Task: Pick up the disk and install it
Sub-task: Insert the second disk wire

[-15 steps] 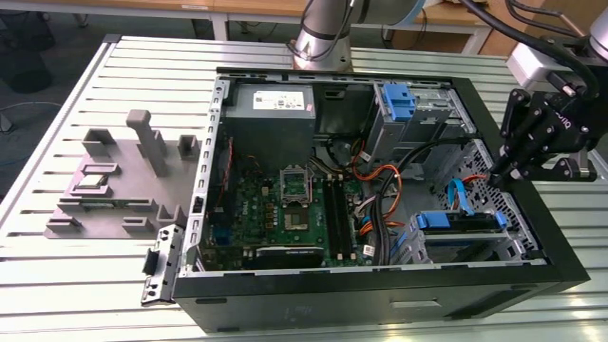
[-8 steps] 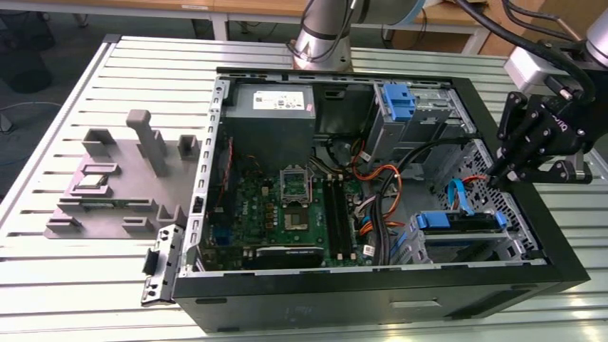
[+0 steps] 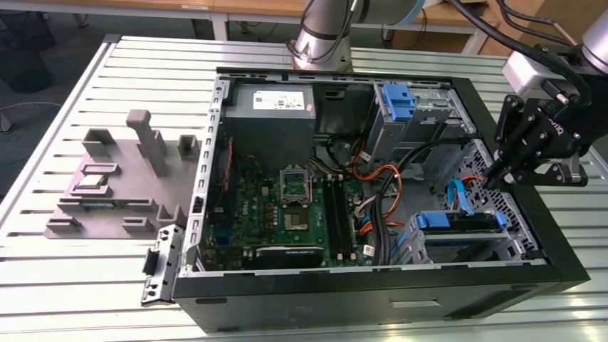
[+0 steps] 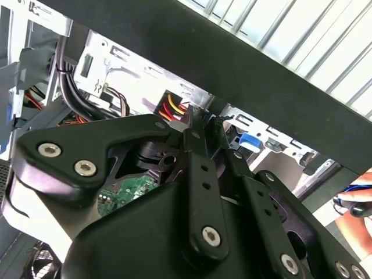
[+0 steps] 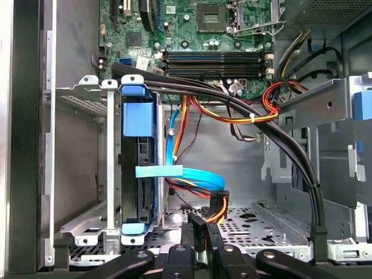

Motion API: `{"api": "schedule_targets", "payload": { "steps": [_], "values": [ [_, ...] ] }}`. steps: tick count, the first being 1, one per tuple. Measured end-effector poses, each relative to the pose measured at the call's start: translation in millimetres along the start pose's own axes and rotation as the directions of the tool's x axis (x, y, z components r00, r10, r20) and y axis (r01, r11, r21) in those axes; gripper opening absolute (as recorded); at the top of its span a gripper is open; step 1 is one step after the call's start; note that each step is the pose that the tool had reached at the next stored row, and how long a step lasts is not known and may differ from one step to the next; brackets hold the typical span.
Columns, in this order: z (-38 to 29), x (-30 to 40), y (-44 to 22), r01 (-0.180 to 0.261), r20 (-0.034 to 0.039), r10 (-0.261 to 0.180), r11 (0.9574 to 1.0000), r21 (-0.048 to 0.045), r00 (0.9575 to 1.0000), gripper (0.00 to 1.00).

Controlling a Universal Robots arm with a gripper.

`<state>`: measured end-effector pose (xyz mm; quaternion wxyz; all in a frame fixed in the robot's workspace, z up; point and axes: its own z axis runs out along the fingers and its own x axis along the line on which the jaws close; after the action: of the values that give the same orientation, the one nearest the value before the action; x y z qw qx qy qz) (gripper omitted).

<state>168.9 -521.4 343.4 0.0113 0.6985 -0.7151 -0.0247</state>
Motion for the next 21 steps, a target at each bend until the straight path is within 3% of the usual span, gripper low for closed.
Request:
{"api": "schedule_targets", "payload": {
  "steps": [4,13,21],
  "values": [
    [2.1,0.1,1.8,0.0,-0.0012,0.0,1.0,-0.0003,1.0,0.24],
    [6.7,0.5,15.2,0.0,-0.0026,0.0,1.0,-0.0003,1.0,0.24],
    [7.0,4.4,16.6,0.0,-0.0033,0.0,1.0,-0.0003,1.0,0.24]
  ]
}}
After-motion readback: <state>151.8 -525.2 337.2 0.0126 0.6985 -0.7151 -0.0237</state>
